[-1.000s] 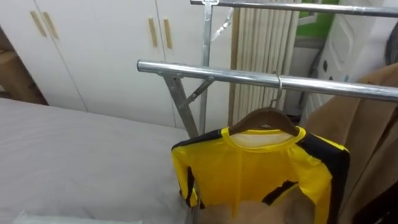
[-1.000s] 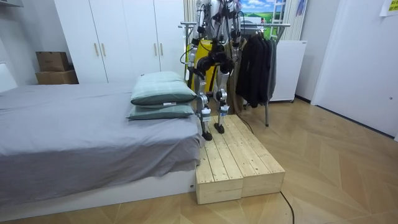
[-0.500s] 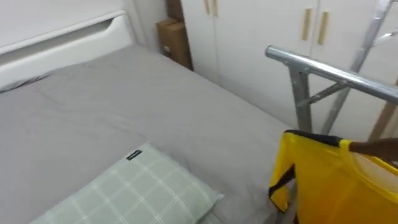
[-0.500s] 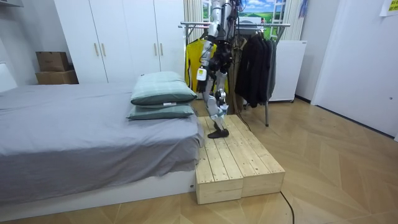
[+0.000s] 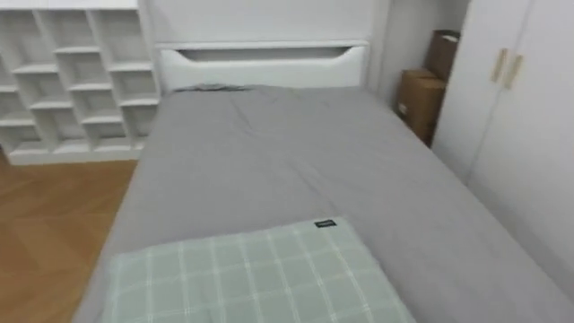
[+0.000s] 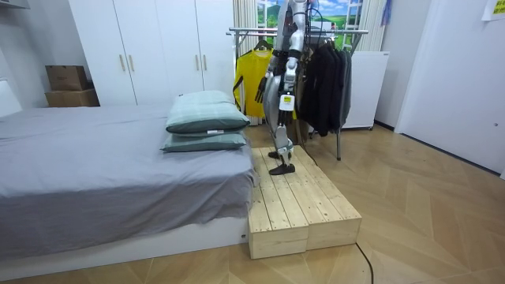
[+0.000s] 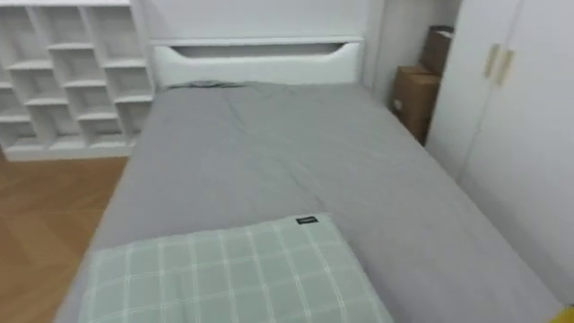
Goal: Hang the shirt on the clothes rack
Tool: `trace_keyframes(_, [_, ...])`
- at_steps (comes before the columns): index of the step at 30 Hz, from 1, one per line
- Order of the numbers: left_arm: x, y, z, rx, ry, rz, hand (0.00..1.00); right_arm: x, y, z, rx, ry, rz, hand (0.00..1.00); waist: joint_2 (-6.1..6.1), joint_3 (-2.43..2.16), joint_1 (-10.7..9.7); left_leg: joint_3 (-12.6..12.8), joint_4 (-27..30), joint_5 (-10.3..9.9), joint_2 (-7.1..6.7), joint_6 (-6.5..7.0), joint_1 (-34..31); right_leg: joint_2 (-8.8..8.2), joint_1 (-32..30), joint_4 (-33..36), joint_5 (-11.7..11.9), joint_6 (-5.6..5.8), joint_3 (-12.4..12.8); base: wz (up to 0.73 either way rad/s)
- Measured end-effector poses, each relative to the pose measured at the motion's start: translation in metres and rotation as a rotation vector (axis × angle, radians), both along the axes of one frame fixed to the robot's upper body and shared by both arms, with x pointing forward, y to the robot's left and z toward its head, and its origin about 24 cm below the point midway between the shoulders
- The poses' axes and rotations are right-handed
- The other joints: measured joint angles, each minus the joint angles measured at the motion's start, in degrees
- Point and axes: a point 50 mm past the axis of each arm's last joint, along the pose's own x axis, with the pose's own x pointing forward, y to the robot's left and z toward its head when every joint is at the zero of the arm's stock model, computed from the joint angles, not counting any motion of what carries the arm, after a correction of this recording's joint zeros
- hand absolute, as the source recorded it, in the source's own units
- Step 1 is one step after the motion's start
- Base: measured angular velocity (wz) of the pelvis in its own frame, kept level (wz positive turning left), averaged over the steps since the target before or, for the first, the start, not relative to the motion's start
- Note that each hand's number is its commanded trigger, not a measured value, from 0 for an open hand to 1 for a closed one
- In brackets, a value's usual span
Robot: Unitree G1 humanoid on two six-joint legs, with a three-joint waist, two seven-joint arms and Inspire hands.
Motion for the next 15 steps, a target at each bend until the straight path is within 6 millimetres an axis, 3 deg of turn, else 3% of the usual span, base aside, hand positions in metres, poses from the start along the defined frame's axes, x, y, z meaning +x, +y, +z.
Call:
trace_keyframes(1, [0.0,0.0,0.0,0.003,-0.002,0.002,0.0,-0.001,0.0,0.0,-0.002,0.001,-0.002,0.0,-0.15,0.07,0.1,-1.1,0.2,-0.1,-0.28,-0.24,-0.3,0.75,1.1,-1.2,0.3,0.29,0.8,1.06])
trace_keyframes(3, [0.002,-0.001,0.0,0.012,-0.007,0.004,0.0,0.001,-0.001,0.0,-0.003,-0.007,-0.002,0.0,0.37,0.29,0.8,-4.0,0.1,0.3,0.27,-1.39,-0.9,2.14,3.0,-3.9,0.5,0.1,-0.2,0.57])
trace_keyframes(7, [0.003,-0.008,-0.002,0.012,-0.023,0.003,0.0,0.003,-0.004,0.002,-0.014,-0.028,0.013,0.0,0.72,0.51,1.3,-4.8,-1.6,0.9,0.79,-2.39,-0.7,2.79,3.5,-5.1,-0.1,-0.66,-1.3,0.15])
trace_keyframes(9, [0.005,-0.012,-0.003,0.006,-0.036,0.001,0.0,0.002,-0.003,0.001,-0.014,-0.024,0.032,0.0,0.67,0.95,1.6,-4.8,-2.0,0.9,1.02,-2.57,-0.8,3.08,3.5,-5.7,-0.6,-0.93,-1.0,0.0])
trace_keyframes(13, [0.014,-0.01,-0.002,0.014,-0.071,-0.001,0.0,0.001,0.0,0.001,-0.009,-0.024,0.042,0.0,0.3,0.93,1.2,-5.6,-1.4,0.7,1.2,-3.06,-1.9,3.61,3.7,-6.7,-1.9,-1.46,-1.4,0.11])
trace_keyframes(15, [0.018,-0.009,-0.002,0.022,-0.076,-0.039,0.0,0.0,0.0,0.0,-0.007,-0.028,0.041,0.0,0.12,1.12,1.0,-6.9,-0.2,0.4,1.3,-3.53,-3.2,3.97,3.7,-6.8,-2.3,-1.86,-3.0,0.33])
